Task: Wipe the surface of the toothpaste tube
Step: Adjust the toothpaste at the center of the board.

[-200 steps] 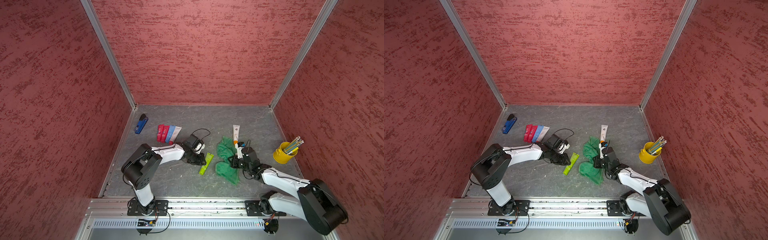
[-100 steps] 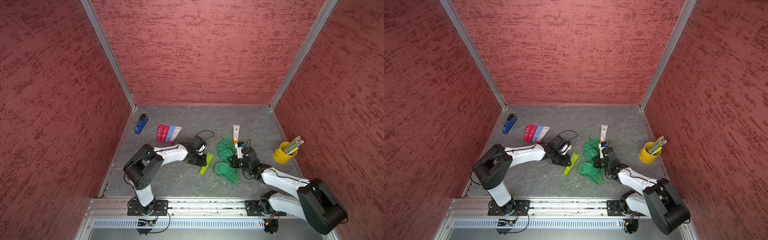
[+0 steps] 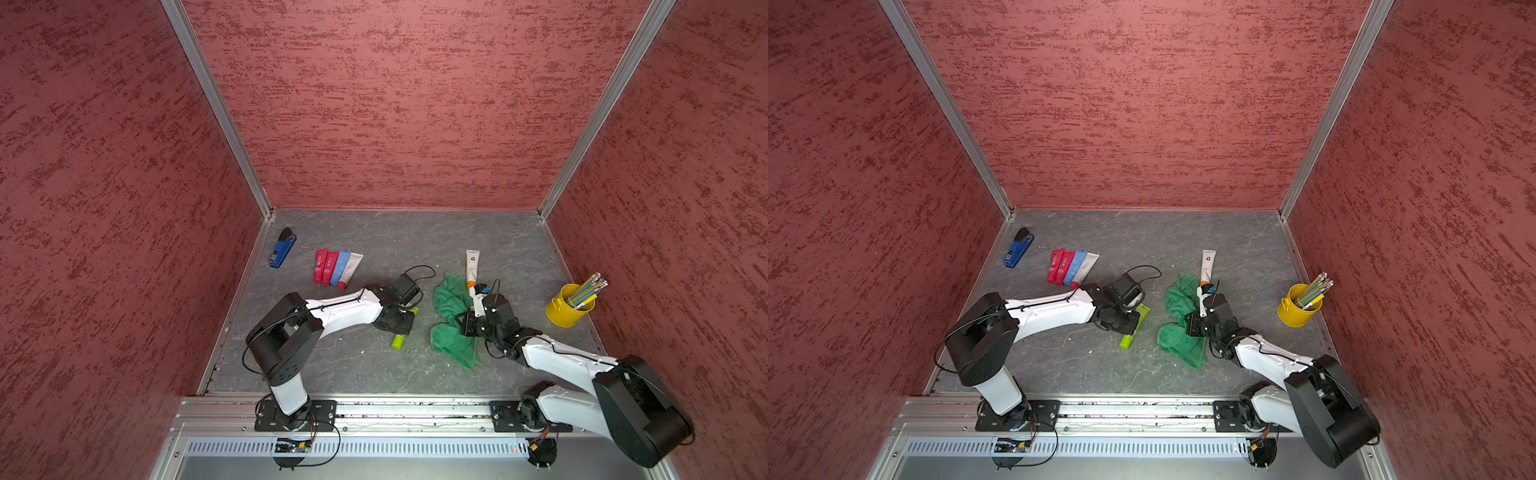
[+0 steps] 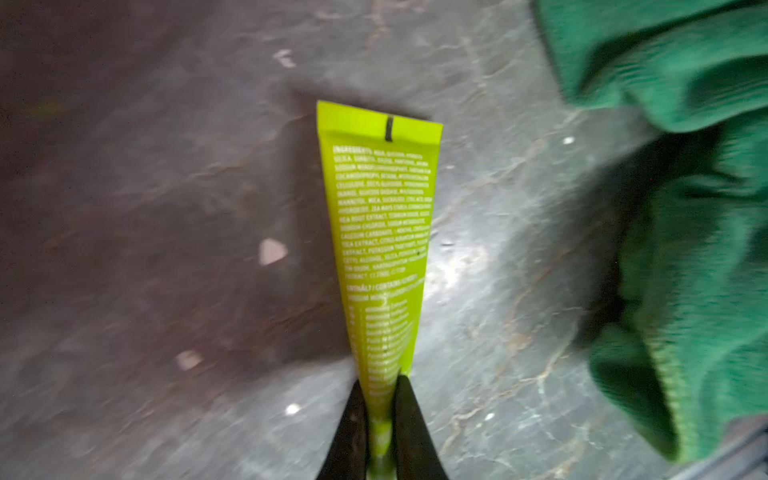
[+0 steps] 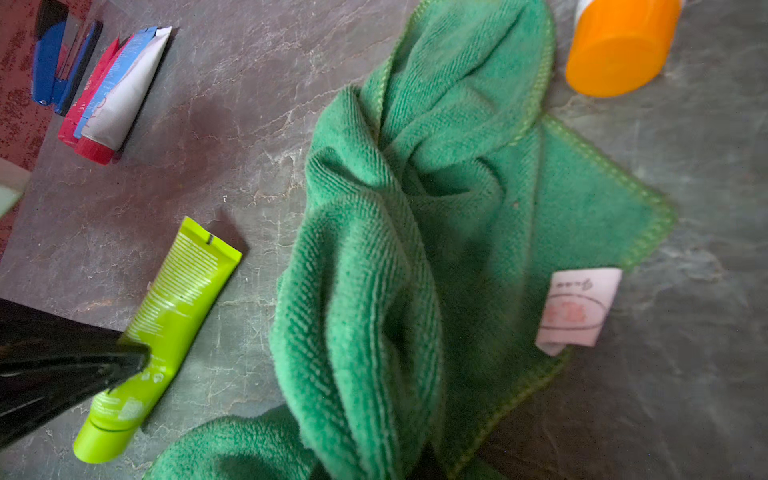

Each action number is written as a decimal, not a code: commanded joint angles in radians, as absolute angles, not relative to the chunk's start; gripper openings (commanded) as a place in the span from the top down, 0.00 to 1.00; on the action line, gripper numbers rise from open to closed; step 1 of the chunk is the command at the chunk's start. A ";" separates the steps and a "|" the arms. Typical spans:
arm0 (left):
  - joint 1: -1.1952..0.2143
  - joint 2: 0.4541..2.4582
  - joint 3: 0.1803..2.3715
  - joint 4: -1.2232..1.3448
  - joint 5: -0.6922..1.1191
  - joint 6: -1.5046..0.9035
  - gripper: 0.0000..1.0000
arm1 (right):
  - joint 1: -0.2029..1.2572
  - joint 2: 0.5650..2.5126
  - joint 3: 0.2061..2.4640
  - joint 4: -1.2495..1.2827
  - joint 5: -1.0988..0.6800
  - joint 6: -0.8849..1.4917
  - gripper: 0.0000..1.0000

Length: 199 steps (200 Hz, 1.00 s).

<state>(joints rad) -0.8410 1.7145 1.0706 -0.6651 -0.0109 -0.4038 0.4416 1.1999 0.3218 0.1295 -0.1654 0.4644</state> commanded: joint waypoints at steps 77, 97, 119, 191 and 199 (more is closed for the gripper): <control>-0.926 1.841 1.210 -1.038 -0.740 -0.536 0.94 | 0.442 1.193 0.335 0.145 -0.183 0.449 1.00; -0.958 1.930 1.244 -1.040 -0.763 -0.545 0.94 | 0.441 1.194 0.336 0.145 -0.183 0.449 1.00; -0.989 2.006 1.267 -1.034 -0.786 -0.547 0.93 | 0.441 1.194 0.337 0.145 -0.183 0.449 1.00; -1.089 1.966 1.265 -1.009 -0.738 -0.583 0.63 | 0.443 1.212 0.341 0.146 -0.181 0.449 1.00; -1.102 1.921 1.253 -0.993 -0.732 -0.579 0.58 | 0.443 1.213 0.342 0.146 -0.181 0.449 1.00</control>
